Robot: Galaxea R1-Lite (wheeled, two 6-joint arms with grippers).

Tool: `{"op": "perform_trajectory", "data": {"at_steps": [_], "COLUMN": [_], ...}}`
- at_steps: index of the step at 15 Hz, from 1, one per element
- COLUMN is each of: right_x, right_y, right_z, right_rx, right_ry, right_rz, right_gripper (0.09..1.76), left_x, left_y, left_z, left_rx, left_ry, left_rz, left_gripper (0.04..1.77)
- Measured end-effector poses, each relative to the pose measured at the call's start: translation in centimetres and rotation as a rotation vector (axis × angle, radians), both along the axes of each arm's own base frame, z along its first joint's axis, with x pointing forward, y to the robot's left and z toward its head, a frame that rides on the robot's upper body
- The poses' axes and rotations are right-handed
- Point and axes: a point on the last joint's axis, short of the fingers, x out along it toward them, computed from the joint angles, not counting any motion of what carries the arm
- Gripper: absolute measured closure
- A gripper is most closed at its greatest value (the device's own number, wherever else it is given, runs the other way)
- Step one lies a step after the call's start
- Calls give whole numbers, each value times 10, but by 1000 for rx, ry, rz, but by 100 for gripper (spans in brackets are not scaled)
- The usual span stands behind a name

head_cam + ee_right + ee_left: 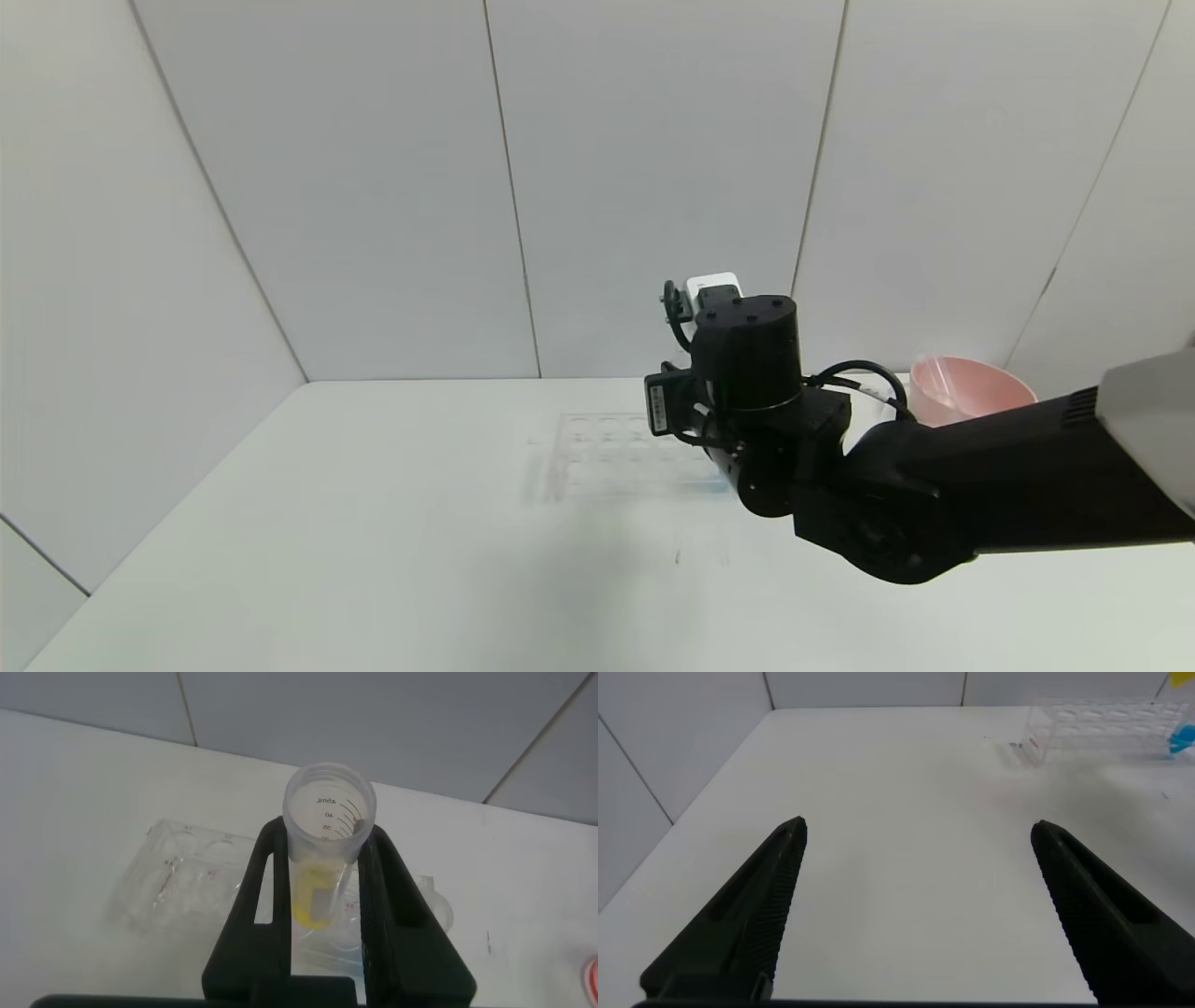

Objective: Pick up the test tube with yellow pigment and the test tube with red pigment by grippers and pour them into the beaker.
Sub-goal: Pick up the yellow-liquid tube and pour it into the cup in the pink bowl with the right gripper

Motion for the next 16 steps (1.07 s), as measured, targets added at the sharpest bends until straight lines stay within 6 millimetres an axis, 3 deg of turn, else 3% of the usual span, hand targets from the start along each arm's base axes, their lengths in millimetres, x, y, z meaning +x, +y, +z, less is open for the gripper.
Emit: {"op": "perform_trajectory", "data": {"at_steps": [3, 7, 12, 16], "right_x": [-17, -44, -73, -75], "right_y": [-14, -52, -125, -180], "right_z": [0, 8, 23, 33], "right_rx": [-20, -51, -101, -135], "right_ry": [48, 148, 271, 283], "right_rz": [100, 196, 254, 196], "right_gripper": [137, 137, 137, 137], "left_x": [0, 0, 0, 0], "left_y": [0, 0, 0, 0], "left_z": [0, 0, 0, 0], "left_rx": [0, 0, 0, 0], "left_ry": [0, 0, 0, 0], "left_rz": [0, 0, 0, 0], "left_gripper": [9, 9, 9, 9]}}
